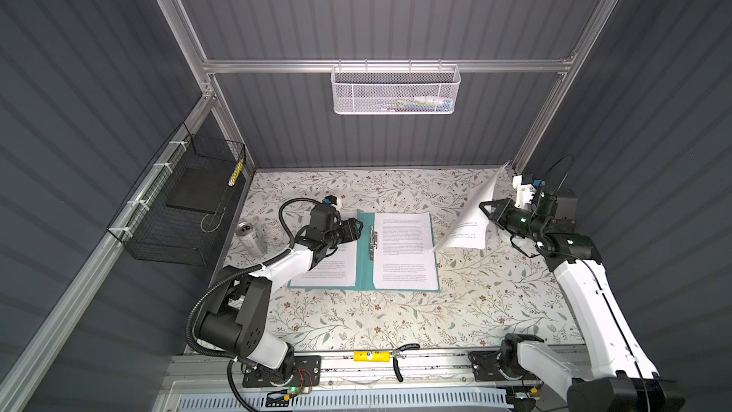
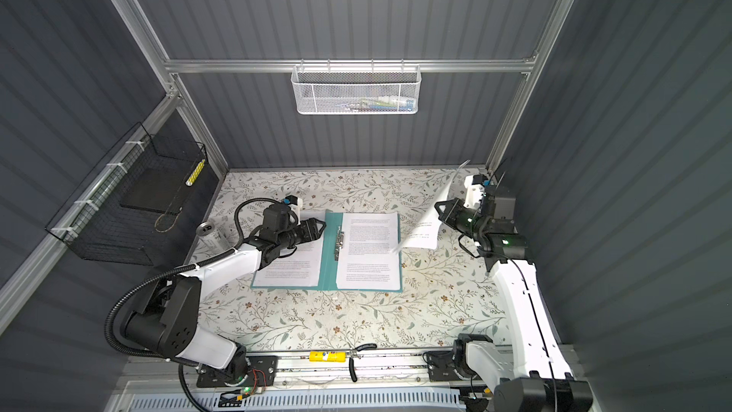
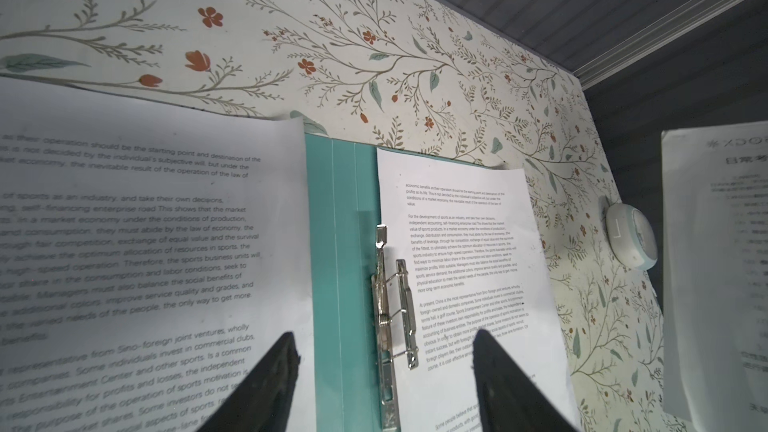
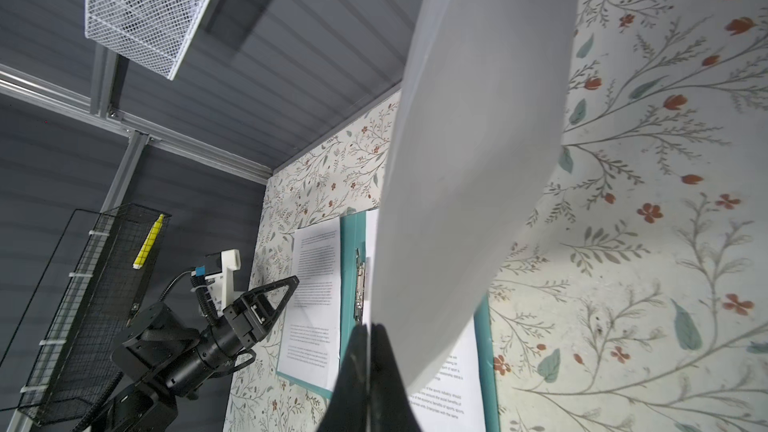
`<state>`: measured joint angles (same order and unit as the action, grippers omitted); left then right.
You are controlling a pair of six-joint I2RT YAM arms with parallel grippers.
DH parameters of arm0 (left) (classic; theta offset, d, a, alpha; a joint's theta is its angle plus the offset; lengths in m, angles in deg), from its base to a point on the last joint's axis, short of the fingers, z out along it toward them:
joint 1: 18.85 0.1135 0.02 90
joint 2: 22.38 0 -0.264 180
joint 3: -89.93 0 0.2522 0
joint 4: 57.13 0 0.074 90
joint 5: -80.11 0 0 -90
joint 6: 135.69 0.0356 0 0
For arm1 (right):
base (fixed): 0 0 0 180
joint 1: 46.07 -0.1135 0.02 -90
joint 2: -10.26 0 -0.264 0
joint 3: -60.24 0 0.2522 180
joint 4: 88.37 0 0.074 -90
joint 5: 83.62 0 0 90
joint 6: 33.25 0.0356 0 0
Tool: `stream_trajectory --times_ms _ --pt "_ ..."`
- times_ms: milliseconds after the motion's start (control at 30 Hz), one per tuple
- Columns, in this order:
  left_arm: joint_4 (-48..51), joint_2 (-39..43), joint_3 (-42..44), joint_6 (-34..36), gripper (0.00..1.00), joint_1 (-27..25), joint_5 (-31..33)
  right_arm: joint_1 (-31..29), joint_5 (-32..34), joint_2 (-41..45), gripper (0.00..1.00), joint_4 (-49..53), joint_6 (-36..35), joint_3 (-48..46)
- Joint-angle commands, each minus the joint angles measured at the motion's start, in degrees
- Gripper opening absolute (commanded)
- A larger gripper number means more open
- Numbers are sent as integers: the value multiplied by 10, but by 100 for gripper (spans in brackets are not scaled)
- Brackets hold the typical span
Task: Put the files into the folder
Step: 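Lift the pinched XDOF sheet up off the stack with the right gripper, then carry the sheet over the folder and lay it on the stacked sheets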
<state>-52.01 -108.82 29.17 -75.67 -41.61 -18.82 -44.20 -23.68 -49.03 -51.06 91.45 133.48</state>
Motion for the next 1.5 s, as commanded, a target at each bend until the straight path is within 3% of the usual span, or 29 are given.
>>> stream_trajectory --times_ms 0,233,600,933,1100,1267,1467 --pt "45 29 -20 22 68 4 35 -30 22 3 0 -36 27 -6" --pt "80 51 -25 42 68 4 76 -88 29 -18 0 -62 48 5" --pt "65 72 5 12 68 4 60 -169 -2 -111 0 -130 96 11" --pt "84 88 -2 40 68 5 52 -251 3 -208 0 -186 127 70" --pt "81 94 7 43 68 6 51 -238 67 -184 0 -185 110 -6" --pt "72 90 11 49 68 5 46 -202 41 -205 0 -222 105 -117" --pt "46 83 38 46 68 5 45 -181 22 -260 0 -264 104 -168"
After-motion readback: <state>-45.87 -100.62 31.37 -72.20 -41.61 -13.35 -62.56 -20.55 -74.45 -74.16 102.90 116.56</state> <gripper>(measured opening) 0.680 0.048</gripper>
